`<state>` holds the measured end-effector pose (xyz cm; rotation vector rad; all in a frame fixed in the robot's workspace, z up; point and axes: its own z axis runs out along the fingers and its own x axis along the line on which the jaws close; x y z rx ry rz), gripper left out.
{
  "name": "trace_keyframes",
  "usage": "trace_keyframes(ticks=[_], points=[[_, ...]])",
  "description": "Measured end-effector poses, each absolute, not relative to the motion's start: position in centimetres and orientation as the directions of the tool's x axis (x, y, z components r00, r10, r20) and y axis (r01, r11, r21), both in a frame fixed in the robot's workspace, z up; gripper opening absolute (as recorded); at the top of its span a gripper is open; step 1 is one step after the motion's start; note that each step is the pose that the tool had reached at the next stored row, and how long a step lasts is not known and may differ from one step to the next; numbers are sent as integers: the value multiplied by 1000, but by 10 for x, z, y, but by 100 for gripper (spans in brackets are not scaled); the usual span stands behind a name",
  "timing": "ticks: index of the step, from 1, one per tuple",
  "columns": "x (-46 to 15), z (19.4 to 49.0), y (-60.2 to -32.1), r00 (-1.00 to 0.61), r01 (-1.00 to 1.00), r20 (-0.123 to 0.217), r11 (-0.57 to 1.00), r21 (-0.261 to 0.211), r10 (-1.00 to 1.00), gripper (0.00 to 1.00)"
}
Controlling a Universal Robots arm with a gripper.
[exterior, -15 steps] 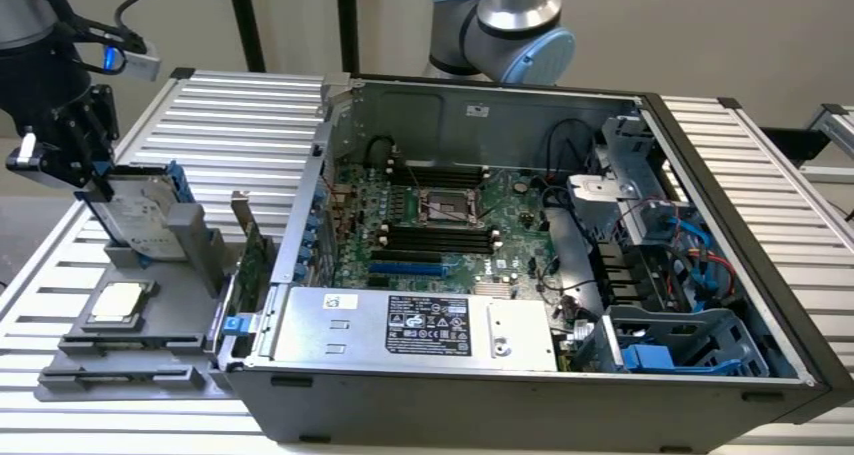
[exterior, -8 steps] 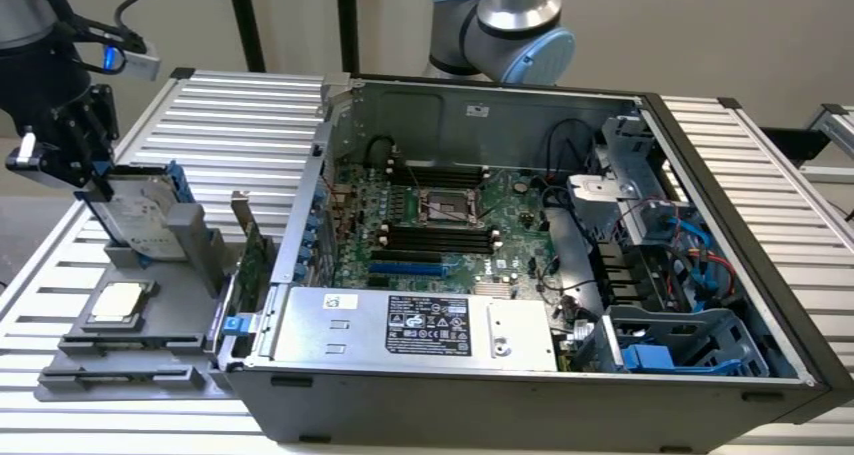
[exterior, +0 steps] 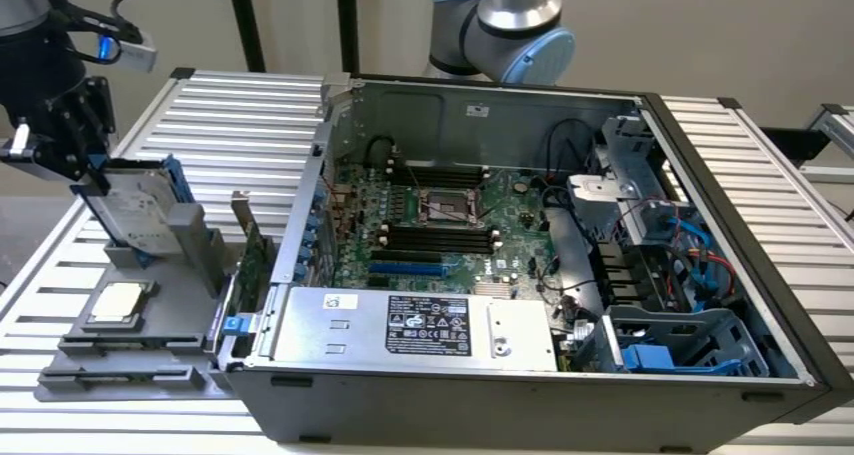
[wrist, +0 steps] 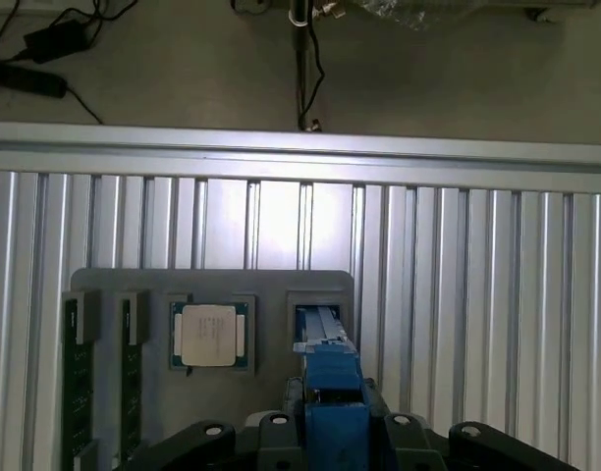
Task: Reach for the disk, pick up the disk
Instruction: 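Pick up the disk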
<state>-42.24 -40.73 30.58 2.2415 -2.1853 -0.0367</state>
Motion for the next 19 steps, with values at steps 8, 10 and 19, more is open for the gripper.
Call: trace_keyframes(ticks=[8, 10, 19], points=[[-420, 336, -407, 25, -999, -10, -26, 24, -1000, 33], [-419, 345, -407, 25, -999, -11, -26, 24, -1000, 33], [-404, 386, -407, 26, -999, -15, -26, 24, -1000, 33]])
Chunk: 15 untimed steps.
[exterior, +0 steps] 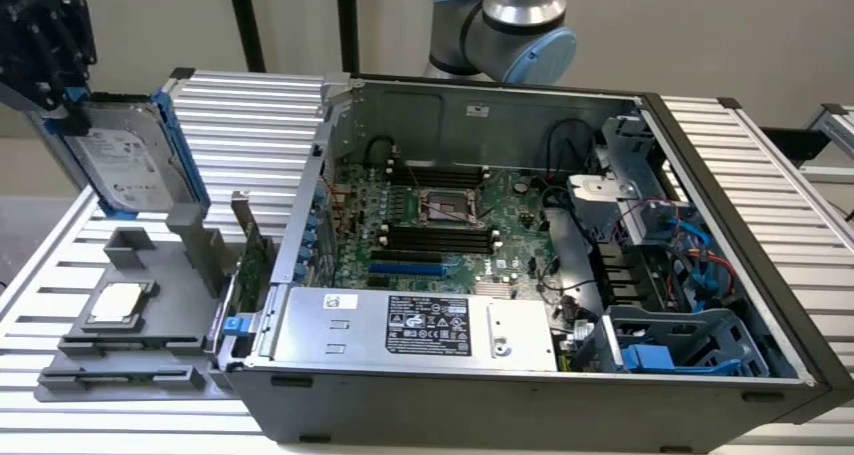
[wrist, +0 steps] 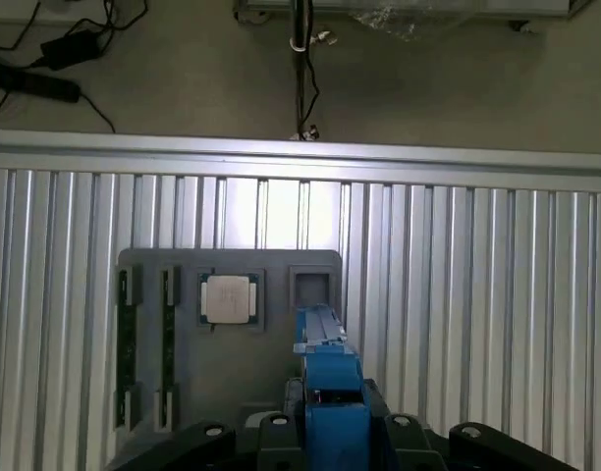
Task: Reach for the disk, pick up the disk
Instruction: 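Pick up the disk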
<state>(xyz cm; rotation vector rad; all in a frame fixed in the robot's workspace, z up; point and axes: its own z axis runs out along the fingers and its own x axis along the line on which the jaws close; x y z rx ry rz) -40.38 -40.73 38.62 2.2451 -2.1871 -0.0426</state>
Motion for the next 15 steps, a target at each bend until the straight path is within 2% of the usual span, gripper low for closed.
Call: trace_keyframes(ticks=[15], points=[[-348, 454, -410, 28, -999, -26, -28, 25, -999, 33]])
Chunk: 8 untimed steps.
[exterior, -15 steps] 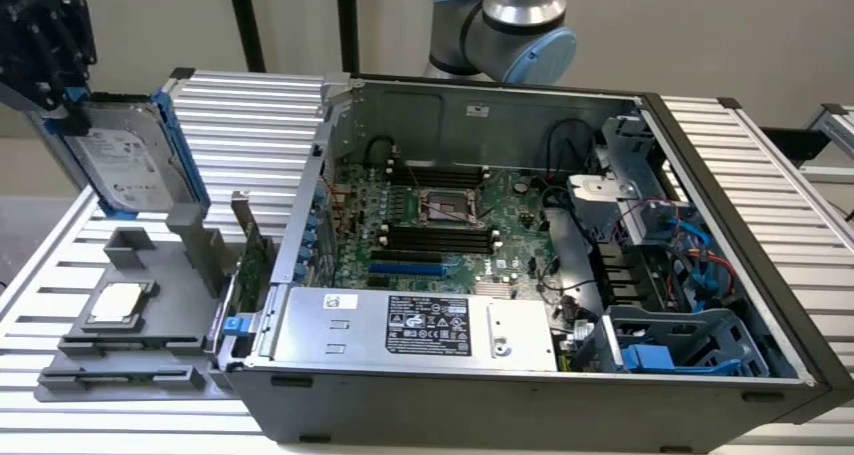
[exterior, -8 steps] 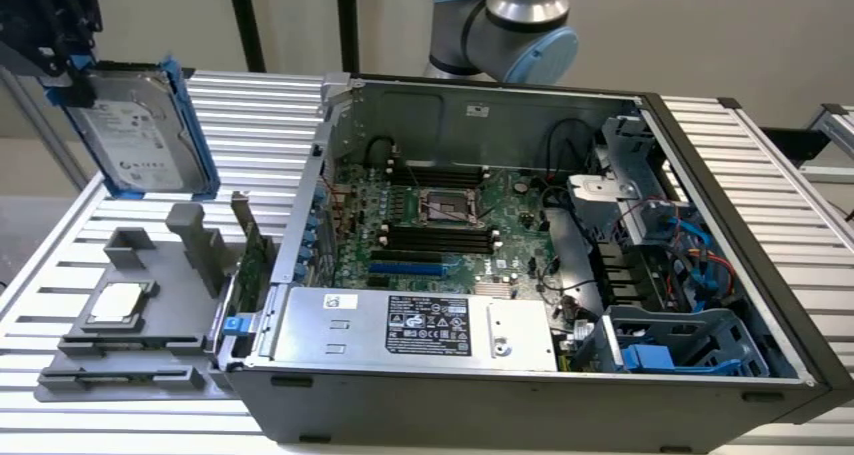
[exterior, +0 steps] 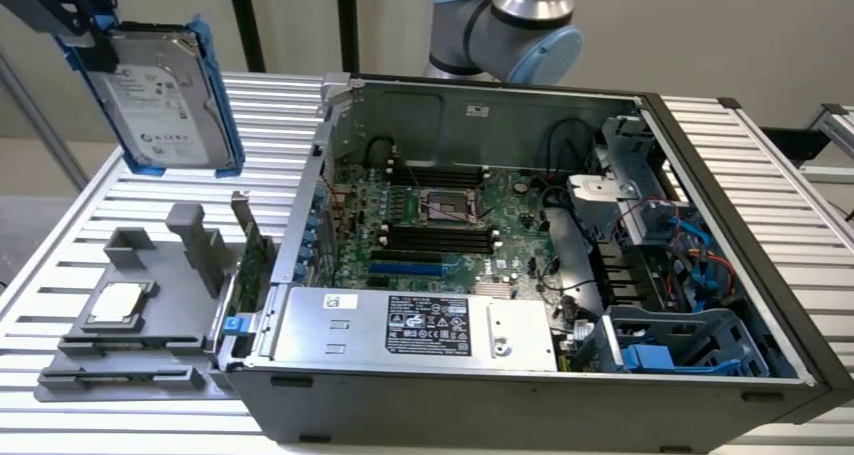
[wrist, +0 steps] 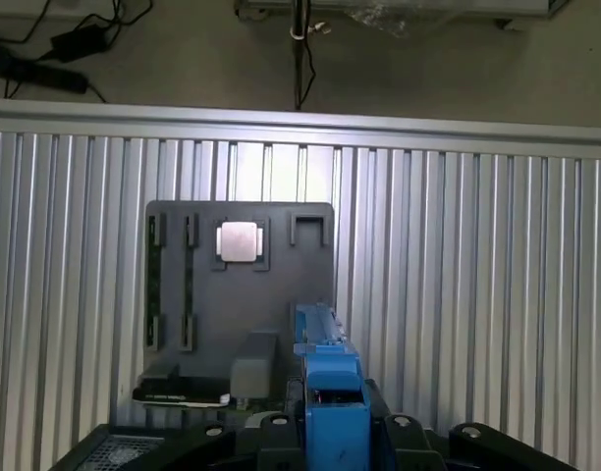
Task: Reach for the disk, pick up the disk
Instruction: 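Pick up the disk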
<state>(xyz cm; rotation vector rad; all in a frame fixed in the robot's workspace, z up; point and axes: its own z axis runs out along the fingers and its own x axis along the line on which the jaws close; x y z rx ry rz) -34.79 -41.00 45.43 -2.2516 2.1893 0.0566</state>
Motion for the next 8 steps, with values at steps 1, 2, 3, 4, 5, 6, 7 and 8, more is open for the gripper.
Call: trace_keyframes(ticks=[1, 2, 3, 4, 5, 6, 7, 8], points=[[-343, 459, -410, 28, -999, -27, -28, 25, -999, 33], [-339, 463, -411, 28, -999, -27, -28, 25, -999, 33], [-334, 468, -412, 28, -999, -28, -28, 26, -999, 33], [-330, 473, -412, 28, -999, -28, -28, 26, -999, 33], [-325, 477, -413, 28, -999, -29, -28, 26, -999, 33], [-321, 481, -413, 28, -999, -29, -28, 27, -999, 33], [-316, 486, -414, 28, -999, -30, -28, 27, -999, 33], [-311, 490, -415, 28, -999, -30, -29, 28, -999, 33]])
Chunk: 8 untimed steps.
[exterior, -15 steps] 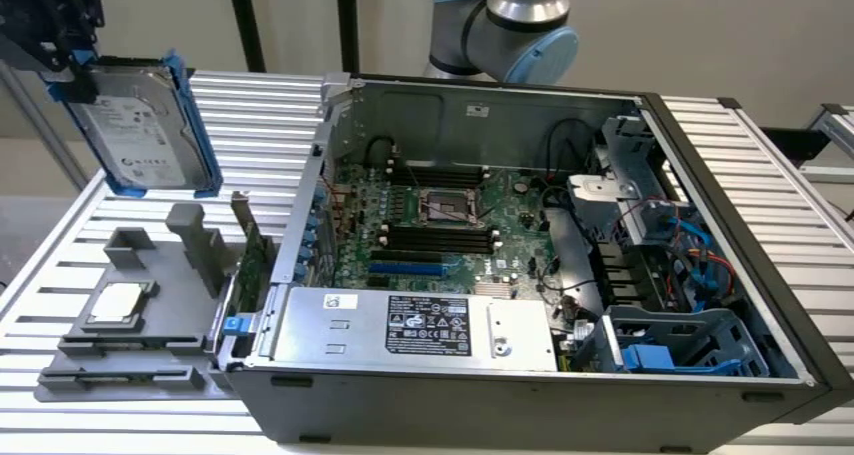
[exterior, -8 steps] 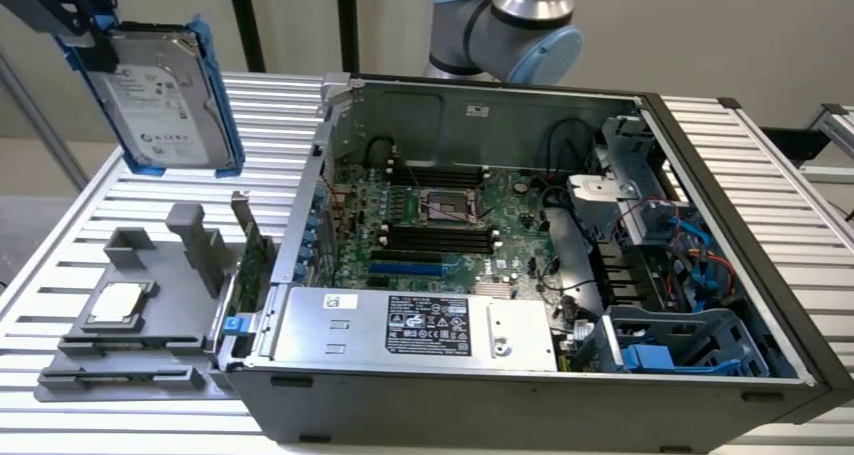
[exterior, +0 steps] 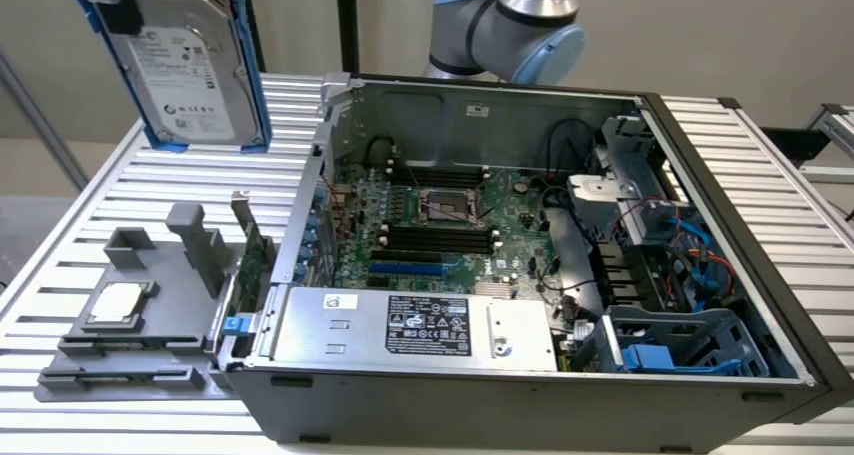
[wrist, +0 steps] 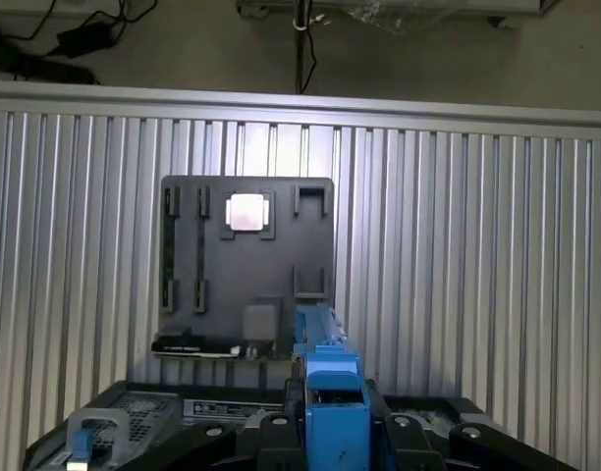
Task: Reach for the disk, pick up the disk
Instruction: 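Pick up the disk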
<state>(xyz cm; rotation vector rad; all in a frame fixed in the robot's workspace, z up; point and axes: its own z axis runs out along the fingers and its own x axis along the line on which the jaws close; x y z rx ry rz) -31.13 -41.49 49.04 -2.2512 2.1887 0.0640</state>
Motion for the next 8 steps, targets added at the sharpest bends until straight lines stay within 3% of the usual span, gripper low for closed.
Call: trace_keyframes(ticks=[8], points=[[-275, 514, -420, 27, -999, -33, -29, 33, -999, 33]])
